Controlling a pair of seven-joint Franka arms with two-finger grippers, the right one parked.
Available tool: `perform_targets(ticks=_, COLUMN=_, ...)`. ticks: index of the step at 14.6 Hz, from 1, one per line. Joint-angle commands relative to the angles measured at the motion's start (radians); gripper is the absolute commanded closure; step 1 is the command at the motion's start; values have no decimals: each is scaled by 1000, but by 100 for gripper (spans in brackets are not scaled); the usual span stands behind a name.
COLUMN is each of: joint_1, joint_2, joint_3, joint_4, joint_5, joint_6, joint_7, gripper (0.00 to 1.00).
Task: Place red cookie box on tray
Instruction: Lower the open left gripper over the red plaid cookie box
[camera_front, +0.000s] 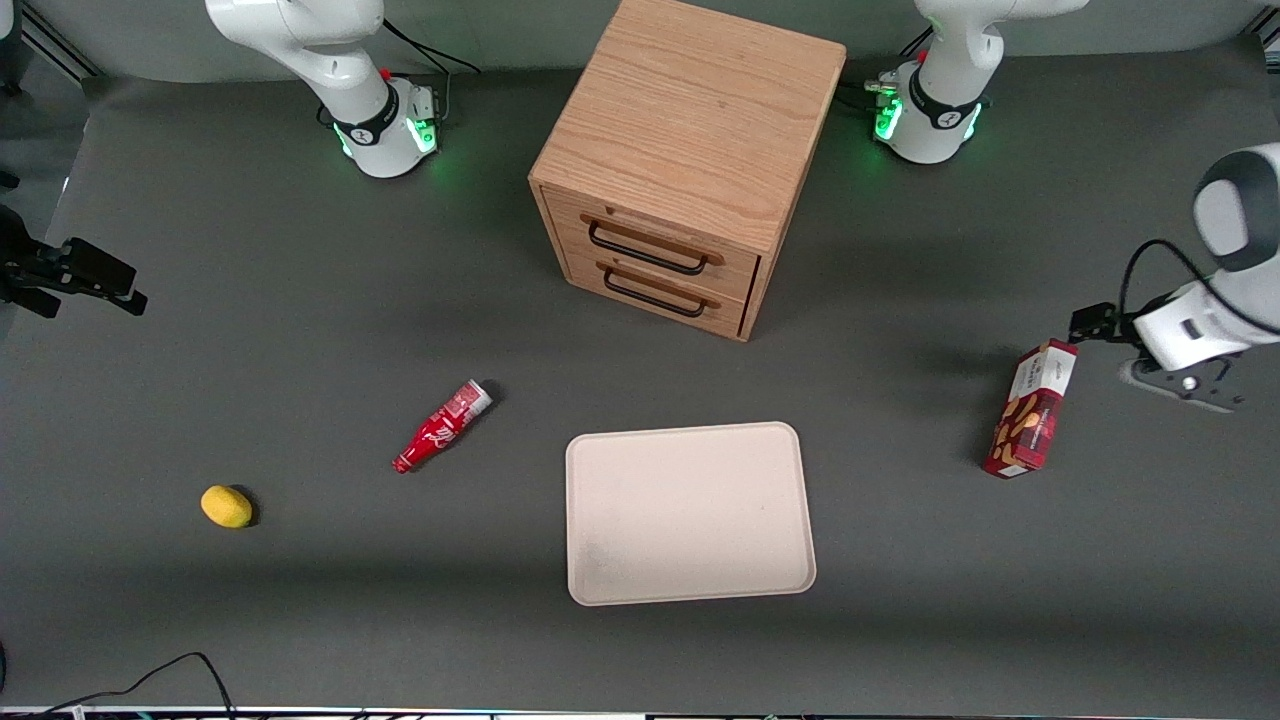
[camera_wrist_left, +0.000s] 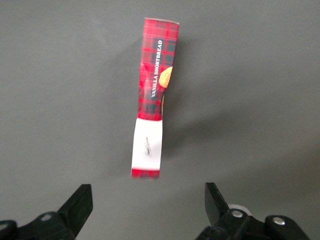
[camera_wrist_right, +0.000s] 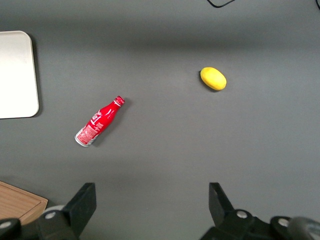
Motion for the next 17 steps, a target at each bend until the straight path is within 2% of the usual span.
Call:
perform_targets(ticks=1, joint_1=-8, joint_2=81, joint_3=3, joint_4=-17, joint_5=-26, joint_6=109, joint_7=76, gripper=0)
perform_targets(ticks=6, joint_1=-10, joint_2=205, joint_3=-7, joint_4=-19, joint_5=-30, joint_6=266, joint_7=110, gripper=0)
perform_targets(ticks=9, joint_1=-10, joint_2=233, joint_3=-19, joint_4=-26, joint_5=-62, joint_6=306, joint_7=108, gripper=0)
perform_targets(ticks=11, joint_1=-8, joint_2=239, joint_3=-20, joint_4=-36, joint_5=-63, joint_6=320, joint_7=108, gripper=41)
perform_targets(ticks=13, joint_1=-8, joint_2=249, joint_3=-20, joint_4=-39, joint_5=-65, joint_6=337, joint_7=108, gripper=71)
perform_targets(ticks=14, joint_1=-8, joint_2=250, joint_3=-20, joint_4=-39, joint_5=-71, joint_6=340, joint_7=108, gripper=92)
perform_targets(ticks=15, joint_1=-8, joint_2=250, joint_3=-20, joint_4=-39, joint_5=-82, joint_6=338, joint_7=108, gripper=100)
perform_targets(ticks=17, joint_1=-8, joint_2=250, joint_3=-20, joint_4=-39, joint_5=-85, joint_6=338, joint_7=108, gripper=100)
